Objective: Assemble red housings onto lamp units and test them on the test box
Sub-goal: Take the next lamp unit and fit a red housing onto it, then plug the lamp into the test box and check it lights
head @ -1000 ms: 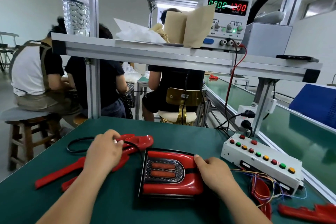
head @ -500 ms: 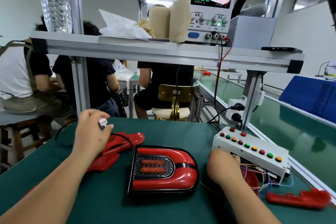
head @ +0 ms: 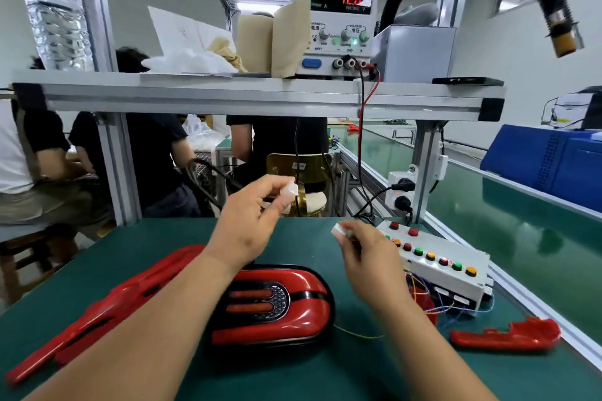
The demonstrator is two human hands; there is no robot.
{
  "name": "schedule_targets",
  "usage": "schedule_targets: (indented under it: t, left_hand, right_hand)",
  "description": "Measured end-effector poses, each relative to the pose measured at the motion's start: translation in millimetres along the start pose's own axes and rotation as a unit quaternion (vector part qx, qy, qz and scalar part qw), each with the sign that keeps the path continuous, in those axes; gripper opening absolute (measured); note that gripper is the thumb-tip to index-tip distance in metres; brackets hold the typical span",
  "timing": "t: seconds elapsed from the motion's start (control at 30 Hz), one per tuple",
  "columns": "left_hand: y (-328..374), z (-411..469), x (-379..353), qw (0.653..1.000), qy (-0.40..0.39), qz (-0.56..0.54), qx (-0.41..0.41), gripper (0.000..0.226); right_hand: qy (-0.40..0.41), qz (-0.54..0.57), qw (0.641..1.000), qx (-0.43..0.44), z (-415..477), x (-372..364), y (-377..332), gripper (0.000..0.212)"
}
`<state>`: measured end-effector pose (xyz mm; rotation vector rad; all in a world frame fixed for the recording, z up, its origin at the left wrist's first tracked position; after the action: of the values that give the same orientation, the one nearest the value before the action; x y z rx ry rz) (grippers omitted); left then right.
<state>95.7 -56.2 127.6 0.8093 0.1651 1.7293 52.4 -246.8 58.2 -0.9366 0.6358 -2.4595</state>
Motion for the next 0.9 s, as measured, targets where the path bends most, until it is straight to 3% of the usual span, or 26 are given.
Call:
schedule_targets:
  t: [0.13, 0.23, 0.33, 0.43, 0.73, 0.83, 0.9]
  left_hand:
    - [-11, -2, -31, 0.996, -0.076, 0.013, 0.042, 0.026]
    - [-15, -3, -47, 0.99, -0.122, 0.025, 0.059, 0.021]
    - [-16, -2, -55, 0.987, -0.14, 0.033, 0.067, 0.026]
    - [-13, -2, -60, 0.985, -0.154, 0.046, 0.056, 0.027]
    - [-14, -6, -62, 0.969, -0.197, 0.14, 0.041, 0.02]
    - [-14, -7, -62, 0.972, -0.19, 0.134, 0.035, 0.019]
    - [-13, -6, -60, 0.974, -0.185, 0.13, 0.037, 0.018]
  right_hand:
    - [0.037, 0.077, 0.996, -0.005, 0, 6, 2, 0.011]
    - [0.079, 0.124, 0.987, 0.063, 0, 15, -11, 0.017]
    - [0.086, 0.101, 0.982, 0.133, 1, 18, -20, 0.018]
    - [0.081, 0.076, 0.983, 0.148, 0, 16, -18, 0.019]
    - [0.011, 0.033, 0.99, 0.136, -4, 4, -21, 0.023]
    - [-0.025, 0.028, 0.998, 0.048, -3, 0, -12, 0.033]
    - [-0.029, -0.088, 0.996, 0.01, -1, 2, -4, 0.035]
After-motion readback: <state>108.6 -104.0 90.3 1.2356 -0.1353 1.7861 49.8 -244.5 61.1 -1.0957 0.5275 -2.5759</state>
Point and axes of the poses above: each hand's wrist, its own z-axis towards the middle knuckle, its own x-axis out of the back of the hand, y = z × x, the point moved 6 cm from there along z, towards the middle knuckle, and after that the axes turned 3 degrees about z, right-handed, at the moved point
